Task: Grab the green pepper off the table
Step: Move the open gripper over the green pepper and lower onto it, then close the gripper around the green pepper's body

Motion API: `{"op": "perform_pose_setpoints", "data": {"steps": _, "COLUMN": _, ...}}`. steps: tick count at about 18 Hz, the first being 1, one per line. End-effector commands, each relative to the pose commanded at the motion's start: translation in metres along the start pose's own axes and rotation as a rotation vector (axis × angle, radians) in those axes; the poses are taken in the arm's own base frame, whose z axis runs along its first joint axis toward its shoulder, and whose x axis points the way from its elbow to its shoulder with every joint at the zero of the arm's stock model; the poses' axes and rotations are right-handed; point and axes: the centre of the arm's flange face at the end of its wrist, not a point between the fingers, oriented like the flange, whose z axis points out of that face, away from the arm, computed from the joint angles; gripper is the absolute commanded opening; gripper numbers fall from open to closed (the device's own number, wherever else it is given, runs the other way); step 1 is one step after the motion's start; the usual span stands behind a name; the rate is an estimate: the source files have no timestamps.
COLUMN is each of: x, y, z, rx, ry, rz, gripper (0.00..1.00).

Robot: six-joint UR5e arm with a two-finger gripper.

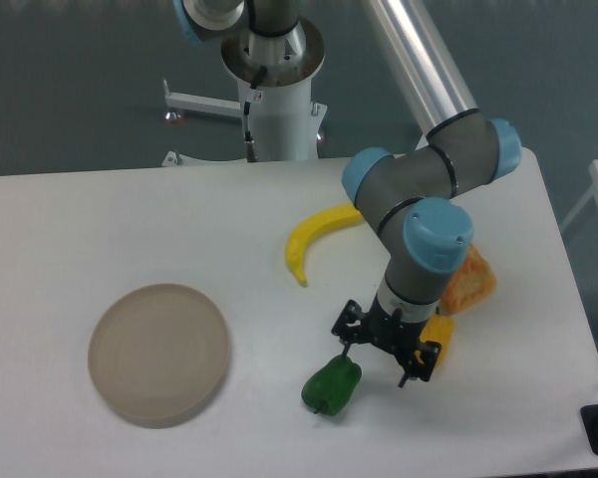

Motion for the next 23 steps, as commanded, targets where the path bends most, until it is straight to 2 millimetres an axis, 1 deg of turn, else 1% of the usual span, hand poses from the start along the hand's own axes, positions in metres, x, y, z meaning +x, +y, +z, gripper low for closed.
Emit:
{"op": "perform_pose_setpoints", "data": {"steps": 7, "x": 0.009, "y": -0.005, "z": 0.016, "rx": 0.005, "ry": -0.005, "rz": -0.001, "gripper": 1.0}}
{"op": "perform_pose_setpoints", "data": {"steps": 9, "x": 0.014, "y": -0.011, "z": 0.024, "rx": 0.01, "ry": -0.007, "rz": 0.013, "gripper": 1.0}}
{"op": "perform_pose_setpoints", "data": {"steps": 12, "x": 0.016, "y": -0.012, "z": 0.033, "rx": 0.011, "ry": -0.011, "rz": 0.008, "gripper": 1.0}}
{"op": "perform_pose_setpoints", "data": {"steps": 16, "x": 0.017, "y": -0.013, "z": 0.036, "rx": 0.012, "ry": -0.017, "rz": 0.01, "gripper": 0.99}}
{"op": "perform_pose_setpoints", "data": {"steps": 17, "x": 0.017, "y": -0.013, "z": 0.036, "rx": 0.012, "ry": -0.017, "rz": 0.01, "gripper": 0.9}}
{"op": "perform_pose_setpoints", "data": {"steps": 18, "x": 0.017, "y": -0.013, "z": 0.036, "rx": 0.013, "ry": -0.016, "rz": 0.011, "gripper": 0.76}}
{"op": "perform_pose_setpoints", "data": {"steps": 19, "x": 0.017, "y": -0.013, "z": 0.037, "rx": 0.012, "ry": -0.015, "rz": 0.014, "gripper": 0.66}}
{"op": "perform_pose_setpoints", "data": {"steps": 20, "x": 0.017, "y": -0.013, "z": 0.037, "rx": 0.012, "ry": -0.015, "rz": 0.018, "gripper": 0.6}}
{"op": "perform_pose_setpoints", "data": {"steps": 23, "x": 0.016, "y": -0.014, "z": 0.036, "rx": 0.014, "ry": -0.017, "rz": 0.022, "gripper": 0.5}}
